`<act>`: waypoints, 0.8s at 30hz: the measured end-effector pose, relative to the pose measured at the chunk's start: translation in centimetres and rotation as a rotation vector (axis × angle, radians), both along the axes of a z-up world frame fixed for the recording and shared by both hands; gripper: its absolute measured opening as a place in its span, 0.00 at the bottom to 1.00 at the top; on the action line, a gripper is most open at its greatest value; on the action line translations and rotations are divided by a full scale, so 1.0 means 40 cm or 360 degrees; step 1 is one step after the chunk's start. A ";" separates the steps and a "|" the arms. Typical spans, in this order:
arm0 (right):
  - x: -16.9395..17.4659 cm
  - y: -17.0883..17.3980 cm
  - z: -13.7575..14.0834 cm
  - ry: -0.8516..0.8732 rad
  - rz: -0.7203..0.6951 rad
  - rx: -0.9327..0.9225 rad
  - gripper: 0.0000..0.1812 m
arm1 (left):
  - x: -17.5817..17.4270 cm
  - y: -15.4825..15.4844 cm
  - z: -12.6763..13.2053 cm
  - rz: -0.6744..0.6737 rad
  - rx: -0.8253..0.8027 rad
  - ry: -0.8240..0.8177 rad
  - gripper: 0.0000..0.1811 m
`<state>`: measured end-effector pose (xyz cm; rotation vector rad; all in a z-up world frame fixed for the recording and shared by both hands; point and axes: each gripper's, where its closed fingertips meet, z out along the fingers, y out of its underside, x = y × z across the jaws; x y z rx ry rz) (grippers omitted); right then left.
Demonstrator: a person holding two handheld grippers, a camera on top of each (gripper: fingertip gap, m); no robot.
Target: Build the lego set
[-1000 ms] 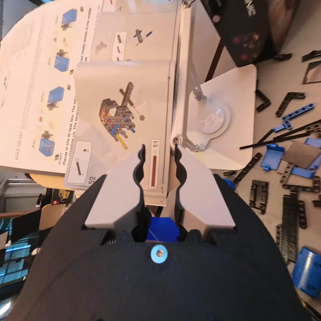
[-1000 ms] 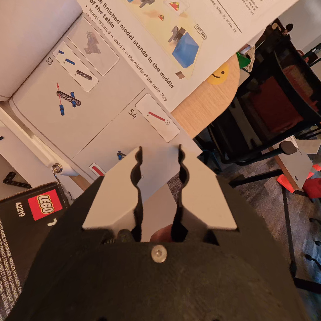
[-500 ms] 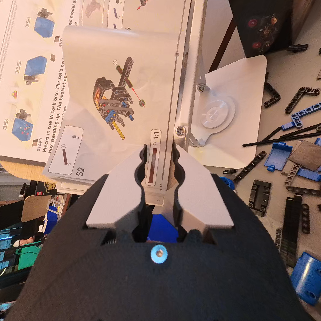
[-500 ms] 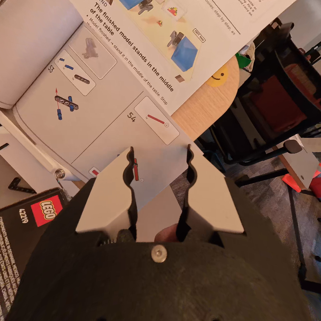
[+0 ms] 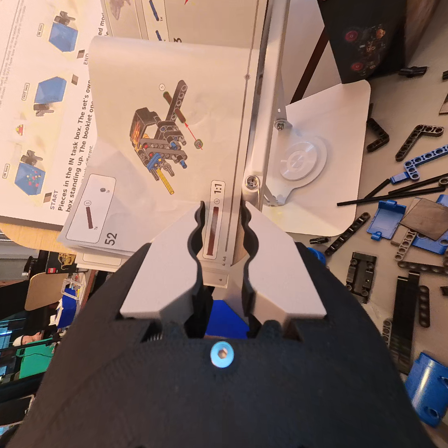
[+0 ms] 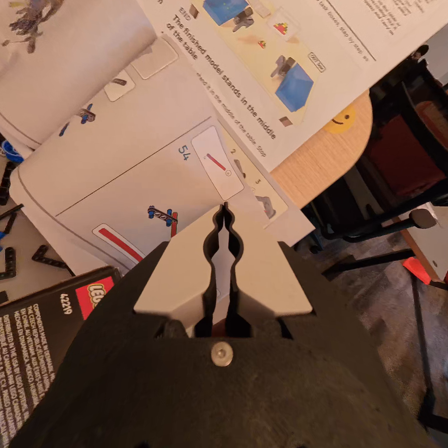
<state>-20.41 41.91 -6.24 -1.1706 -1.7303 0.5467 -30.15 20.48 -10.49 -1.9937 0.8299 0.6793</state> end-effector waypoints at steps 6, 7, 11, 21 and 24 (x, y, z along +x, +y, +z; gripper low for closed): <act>-0.047 -0.115 -0.006 -0.0058 0.0182 0.0024 0.00 | 0.016 0.000 0.036 0.0011 0.0099 -0.0045 0.28; -0.056 -0.140 -0.004 -0.0065 0.0219 0.0019 0.00 | 0.036 0.003 0.047 -0.0009 0.0138 -0.0082 0.32; -0.082 -0.223 0.003 -0.0096 0.0354 -0.0059 0.00 | 0.128 0.035 0.082 -0.0089 0.0292 -0.0006 0.40; -0.088 -0.345 0.067 -0.0010 0.0546 -0.0229 0.00 | 0.164 0.161 0.175 0.0118 0.0841 0.0039 0.13; -0.073 -0.342 0.118 0.0137 0.0549 -0.0323 0.07 | 0.136 0.130 0.191 0.0162 0.0927 -0.0153 0.01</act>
